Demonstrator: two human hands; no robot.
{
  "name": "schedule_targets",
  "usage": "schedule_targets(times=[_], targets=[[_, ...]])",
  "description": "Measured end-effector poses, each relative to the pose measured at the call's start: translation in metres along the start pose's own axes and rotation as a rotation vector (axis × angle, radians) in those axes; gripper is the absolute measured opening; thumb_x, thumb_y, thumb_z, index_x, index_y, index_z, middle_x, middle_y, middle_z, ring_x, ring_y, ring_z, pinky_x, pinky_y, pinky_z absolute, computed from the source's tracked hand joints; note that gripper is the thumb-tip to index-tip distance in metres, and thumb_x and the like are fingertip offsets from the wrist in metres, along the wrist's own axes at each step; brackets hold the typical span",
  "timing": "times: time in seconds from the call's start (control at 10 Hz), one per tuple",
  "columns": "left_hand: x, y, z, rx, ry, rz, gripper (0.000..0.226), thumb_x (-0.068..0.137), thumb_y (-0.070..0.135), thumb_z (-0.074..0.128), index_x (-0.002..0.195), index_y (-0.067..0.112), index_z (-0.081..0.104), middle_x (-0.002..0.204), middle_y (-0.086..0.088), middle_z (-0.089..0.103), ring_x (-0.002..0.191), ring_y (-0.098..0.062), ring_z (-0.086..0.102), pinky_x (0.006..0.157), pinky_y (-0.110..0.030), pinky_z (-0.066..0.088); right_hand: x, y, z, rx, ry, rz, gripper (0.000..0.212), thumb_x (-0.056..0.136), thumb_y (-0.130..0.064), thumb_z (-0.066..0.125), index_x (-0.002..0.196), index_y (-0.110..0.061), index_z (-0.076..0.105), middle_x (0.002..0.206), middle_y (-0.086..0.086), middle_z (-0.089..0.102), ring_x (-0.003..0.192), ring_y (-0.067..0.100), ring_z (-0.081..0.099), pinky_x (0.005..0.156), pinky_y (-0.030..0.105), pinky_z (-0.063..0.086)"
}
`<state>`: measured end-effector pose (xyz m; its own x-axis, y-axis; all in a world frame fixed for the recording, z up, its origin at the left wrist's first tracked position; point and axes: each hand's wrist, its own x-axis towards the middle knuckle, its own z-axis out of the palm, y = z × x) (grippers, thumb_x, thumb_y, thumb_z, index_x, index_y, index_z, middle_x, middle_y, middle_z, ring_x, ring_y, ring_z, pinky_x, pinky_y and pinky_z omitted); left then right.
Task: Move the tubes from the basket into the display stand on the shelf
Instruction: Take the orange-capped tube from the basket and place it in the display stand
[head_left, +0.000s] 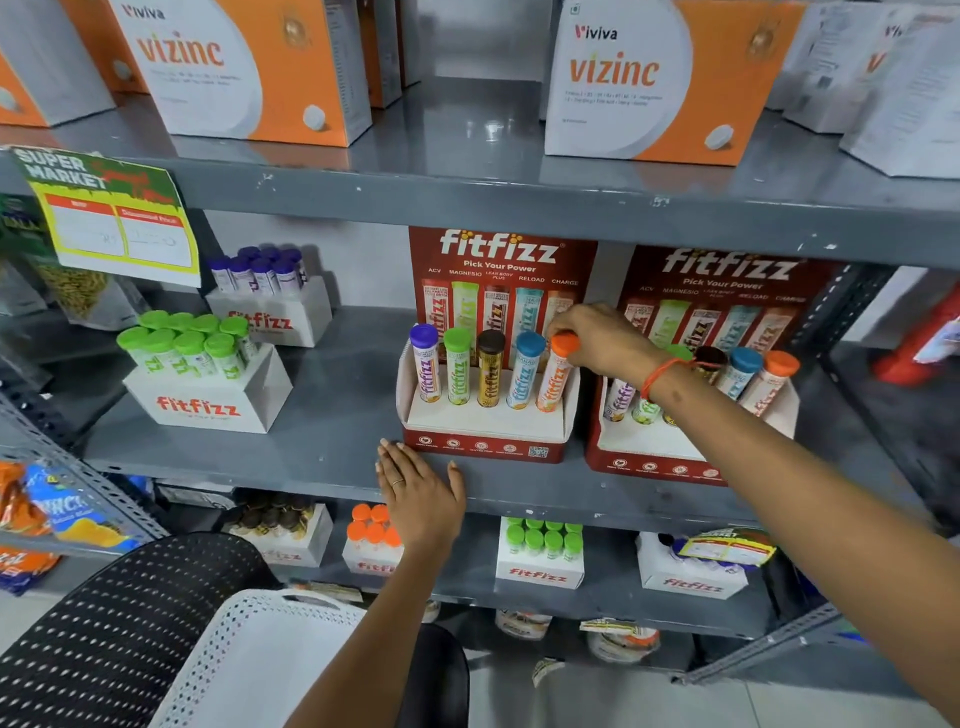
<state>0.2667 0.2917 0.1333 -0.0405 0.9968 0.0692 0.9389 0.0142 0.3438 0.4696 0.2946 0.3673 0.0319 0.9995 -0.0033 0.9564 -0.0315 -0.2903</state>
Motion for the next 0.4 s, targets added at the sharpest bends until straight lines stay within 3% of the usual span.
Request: schedule_targets(times=[0.1, 0.3, 0.4], targets=[[0.000, -0.001, 0.001, 0.001, -0.034, -0.004, 0.088, 0.086, 0.060, 0.000, 0.147, -0.003, 0.005, 0.155, -0.022, 0.004, 0.143, -0.035, 0.000, 0.114, -0.039, -0.005, -0.004, -0.002, 0.009, -0.017, 0.015, 0.009, 0.024, 0.088, -0.002, 0.052, 0.109, -0.008, 0.064, 0.116, 0.016, 0.064, 0.106, 0.034, 0.060, 0.084, 0.031, 0.045], [-0.001, 0.010, -0.028, 0.014, -0.202, -0.058, 0.084, 0.094, 0.053, 0.028, 0.144, -0.007, -0.002, 0.154, -0.026, 0.000, 0.143, -0.038, -0.001, 0.116, -0.042, 0.002, -0.021, -0.006, 0.024, -0.110, 0.130, 0.056, 0.059, 0.085, 0.010, 0.049, 0.140, -0.004, 0.030, 0.139, 0.022, 0.045, 0.124, 0.039, 0.047, 0.101, 0.046, 0.043], [-0.004, 0.037, -0.069, -0.070, -0.284, -0.080, 0.078, 0.091, 0.050, 0.039, 0.142, -0.007, 0.022, 0.149, -0.028, 0.025, 0.137, -0.040, 0.024, 0.112, -0.046, 0.023, -0.039, -0.010, 0.021, -0.098, 0.270, 0.038, 0.055, 0.085, 0.005, 0.052, 0.137, -0.002, 0.035, 0.133, 0.024, 0.049, 0.121, 0.040, 0.047, 0.100, 0.045, 0.044]])
